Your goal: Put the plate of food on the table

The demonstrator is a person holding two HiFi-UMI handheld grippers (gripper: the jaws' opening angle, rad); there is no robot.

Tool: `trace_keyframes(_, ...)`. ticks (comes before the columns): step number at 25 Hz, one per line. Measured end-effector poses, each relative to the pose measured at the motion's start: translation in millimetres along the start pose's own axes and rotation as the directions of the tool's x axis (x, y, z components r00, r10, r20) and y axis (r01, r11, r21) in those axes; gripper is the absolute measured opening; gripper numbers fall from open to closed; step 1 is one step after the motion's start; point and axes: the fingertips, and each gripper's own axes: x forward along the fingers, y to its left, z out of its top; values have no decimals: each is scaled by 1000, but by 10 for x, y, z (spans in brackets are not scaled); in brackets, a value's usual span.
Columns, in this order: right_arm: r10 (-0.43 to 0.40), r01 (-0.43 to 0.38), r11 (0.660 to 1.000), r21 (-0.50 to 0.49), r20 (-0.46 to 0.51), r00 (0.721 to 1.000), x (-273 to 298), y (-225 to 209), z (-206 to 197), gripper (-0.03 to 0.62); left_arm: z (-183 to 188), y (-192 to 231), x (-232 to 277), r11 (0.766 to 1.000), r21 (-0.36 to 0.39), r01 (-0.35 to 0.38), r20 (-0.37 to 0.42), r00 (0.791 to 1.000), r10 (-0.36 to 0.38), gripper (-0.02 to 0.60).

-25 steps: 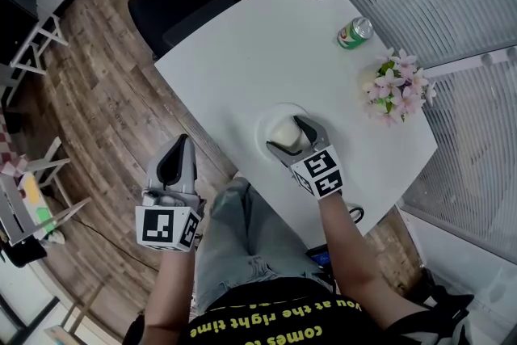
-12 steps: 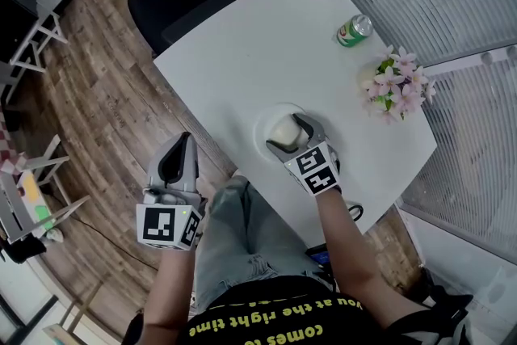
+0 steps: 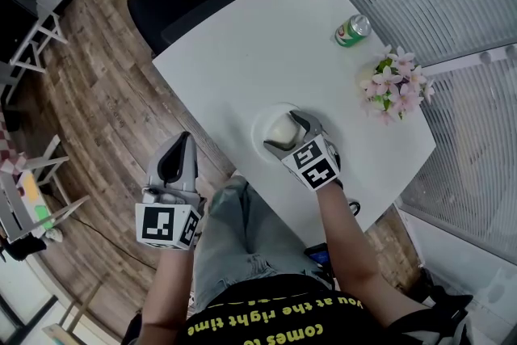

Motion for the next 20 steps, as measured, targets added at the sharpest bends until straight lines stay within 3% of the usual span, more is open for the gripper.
trace_keyframes(5,27,-28,999,16,55,998,-104,45,100,414,49,-20,9,1000,4,7,11,1000,-7,0)
trace_keyframes(9,9,-12,1000,23,117,993,-214,34,209,357,89,-56,-4,1000,8,10,20,1000,-10,0)
trace_keyframes(20,-64,58,998,35,237,969,-539,-13,467,72,255,-136,-51,1000,22,19,53,998,-20,0)
